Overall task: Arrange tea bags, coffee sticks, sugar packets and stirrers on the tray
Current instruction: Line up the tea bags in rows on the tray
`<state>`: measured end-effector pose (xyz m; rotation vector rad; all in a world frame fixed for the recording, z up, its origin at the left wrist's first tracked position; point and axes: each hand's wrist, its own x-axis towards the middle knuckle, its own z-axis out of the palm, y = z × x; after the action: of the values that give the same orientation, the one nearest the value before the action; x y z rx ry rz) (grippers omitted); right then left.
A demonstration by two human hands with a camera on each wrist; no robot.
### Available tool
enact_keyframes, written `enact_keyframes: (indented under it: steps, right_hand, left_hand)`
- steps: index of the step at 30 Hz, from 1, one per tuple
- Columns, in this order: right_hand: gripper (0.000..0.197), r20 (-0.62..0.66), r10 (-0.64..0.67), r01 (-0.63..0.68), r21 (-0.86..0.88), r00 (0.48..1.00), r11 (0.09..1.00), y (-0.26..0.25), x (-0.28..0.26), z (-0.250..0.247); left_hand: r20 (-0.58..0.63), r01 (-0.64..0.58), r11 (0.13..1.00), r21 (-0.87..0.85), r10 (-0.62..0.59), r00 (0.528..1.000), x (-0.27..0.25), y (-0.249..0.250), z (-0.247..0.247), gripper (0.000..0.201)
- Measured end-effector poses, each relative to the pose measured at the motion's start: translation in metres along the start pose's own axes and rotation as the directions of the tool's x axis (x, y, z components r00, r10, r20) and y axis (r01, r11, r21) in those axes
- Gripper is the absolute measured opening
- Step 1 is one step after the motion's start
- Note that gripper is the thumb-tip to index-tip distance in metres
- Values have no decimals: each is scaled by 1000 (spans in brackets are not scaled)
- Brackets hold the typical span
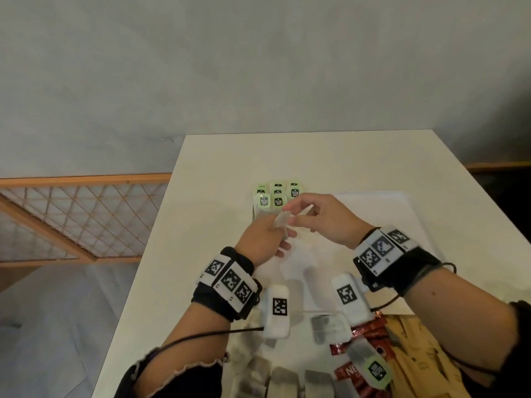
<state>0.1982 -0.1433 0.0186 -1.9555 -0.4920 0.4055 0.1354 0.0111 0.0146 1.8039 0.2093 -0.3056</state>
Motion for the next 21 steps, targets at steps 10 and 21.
enact_keyframes:
  steps: [10, 21]
  right_hand:
    - [16, -326, 79, -112, -84, 942, 990, -10, -17, -1]
    - [19, -189, 167, -157, 66, 968, 985, -4, -24, 6]
  left_hand:
    - [-346, -140, 916, 377, 280, 896, -7, 2, 21, 38]
    - [-339, -95, 976, 195, 158, 927, -4, -9, 25, 18]
